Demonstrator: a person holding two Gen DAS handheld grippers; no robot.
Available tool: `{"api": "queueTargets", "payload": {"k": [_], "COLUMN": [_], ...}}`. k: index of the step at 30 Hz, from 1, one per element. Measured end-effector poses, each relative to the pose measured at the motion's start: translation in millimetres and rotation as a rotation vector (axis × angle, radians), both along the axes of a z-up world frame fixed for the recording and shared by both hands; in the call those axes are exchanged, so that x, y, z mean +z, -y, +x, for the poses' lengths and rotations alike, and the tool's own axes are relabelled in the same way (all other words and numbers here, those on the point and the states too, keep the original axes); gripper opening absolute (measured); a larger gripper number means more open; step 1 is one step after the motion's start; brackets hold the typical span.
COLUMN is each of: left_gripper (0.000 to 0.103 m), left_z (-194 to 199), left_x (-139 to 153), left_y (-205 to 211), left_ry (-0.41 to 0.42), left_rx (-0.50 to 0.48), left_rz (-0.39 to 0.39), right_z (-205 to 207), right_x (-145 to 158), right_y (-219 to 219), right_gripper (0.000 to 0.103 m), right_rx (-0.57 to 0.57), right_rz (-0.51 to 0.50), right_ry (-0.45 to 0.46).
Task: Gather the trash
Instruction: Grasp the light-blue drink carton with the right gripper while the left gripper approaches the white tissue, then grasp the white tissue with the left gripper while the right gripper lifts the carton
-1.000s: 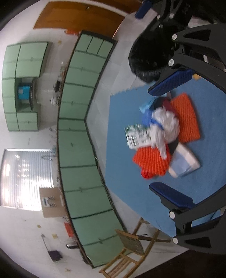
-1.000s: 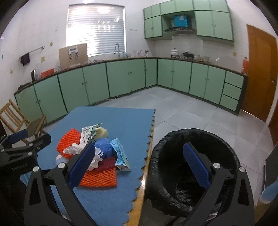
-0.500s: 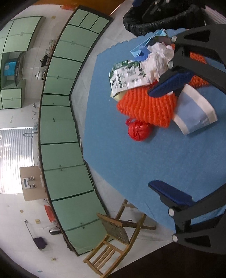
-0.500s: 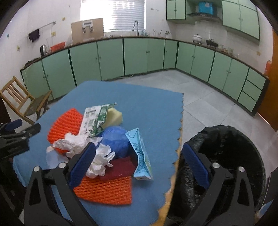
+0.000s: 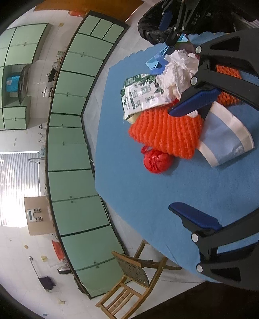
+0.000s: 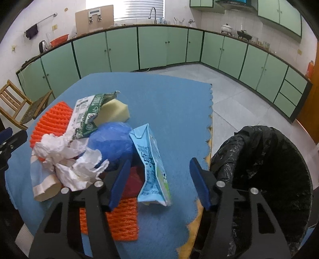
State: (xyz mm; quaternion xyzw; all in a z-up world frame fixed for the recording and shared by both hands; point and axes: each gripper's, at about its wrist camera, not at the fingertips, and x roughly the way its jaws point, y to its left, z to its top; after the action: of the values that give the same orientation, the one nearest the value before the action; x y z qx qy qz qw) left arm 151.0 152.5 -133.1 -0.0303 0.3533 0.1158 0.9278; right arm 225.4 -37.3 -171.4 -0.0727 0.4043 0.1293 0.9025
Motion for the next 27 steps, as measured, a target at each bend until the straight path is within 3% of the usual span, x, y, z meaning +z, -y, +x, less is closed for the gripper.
{"api": "queueTargets", "payload": {"k": [5,13,16,24,27], "left_gripper": [0.085,0.085,0.085,0.086,0.076], "left_z": [4,7,7,15,19], "left_x": [-1,1,3,-2,-7], "left_y": [4,19,24,49,57], "left_ry": [-0.001,0.002,0.008,0.002,-0.011], "left_rx": [-0.015,-0.049,-0.069,-0.137,-0.163], "left_rz": [-0.002,-0.006,-0.012,0.001,0.005], "right_z": [10,27,25,19,16], "right_x": [-13,-31,-29,-14,-10], "right_y": [-3,-3,-4,7,13], "right_gripper": [0.046,0.024,0.019,0.017,0.017], "right_rx": [0.016,0.037,0.043,0.021,0.002], "right_rz": [-0.020,0.051,0.039,0.042,0.036], "right_ry": [-0.042,-0.129,-0.113,-0.070,-0.056]}}
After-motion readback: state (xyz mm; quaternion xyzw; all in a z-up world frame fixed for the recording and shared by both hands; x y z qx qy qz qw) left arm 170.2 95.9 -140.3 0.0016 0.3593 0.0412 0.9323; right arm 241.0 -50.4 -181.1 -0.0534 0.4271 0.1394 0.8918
